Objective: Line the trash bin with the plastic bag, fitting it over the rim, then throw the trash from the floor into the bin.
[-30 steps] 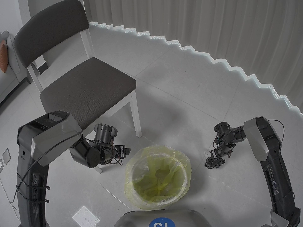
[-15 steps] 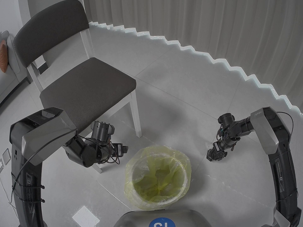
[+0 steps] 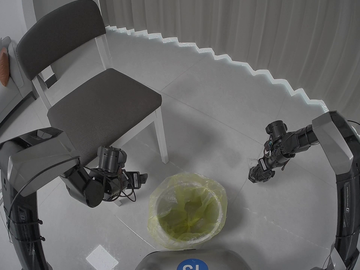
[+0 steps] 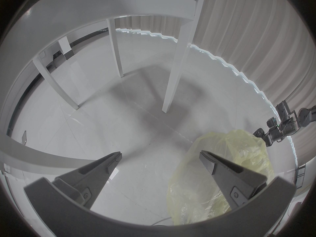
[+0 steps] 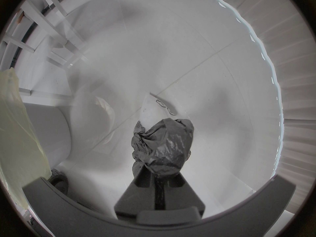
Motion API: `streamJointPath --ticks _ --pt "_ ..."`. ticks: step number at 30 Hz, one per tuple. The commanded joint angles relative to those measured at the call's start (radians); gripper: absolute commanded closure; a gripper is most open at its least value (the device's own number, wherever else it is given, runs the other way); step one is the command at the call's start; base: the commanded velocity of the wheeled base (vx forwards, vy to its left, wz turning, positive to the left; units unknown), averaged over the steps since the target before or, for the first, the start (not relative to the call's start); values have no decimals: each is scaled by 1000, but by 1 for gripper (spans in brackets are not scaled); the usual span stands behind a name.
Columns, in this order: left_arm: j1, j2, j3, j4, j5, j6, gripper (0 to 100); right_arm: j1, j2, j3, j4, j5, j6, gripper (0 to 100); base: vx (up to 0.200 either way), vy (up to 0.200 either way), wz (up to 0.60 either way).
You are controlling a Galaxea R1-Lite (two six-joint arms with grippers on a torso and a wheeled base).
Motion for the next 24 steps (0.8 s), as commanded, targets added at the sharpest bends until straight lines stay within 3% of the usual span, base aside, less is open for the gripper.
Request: streamJointPath --ticks 1,15,24 --pt "-1 -39 76 -55 0 1 0 25 -143 96 -31 1 -2 100 0 0 0" --pt "-10 -85 162 -99 -1 2 0 204 -447 274 -31 1 -14 100 0 0 0" --pt "-22 -84 231 -213 0 7 0 322 -537 309 -22 -8 -17 100 0 0 0"
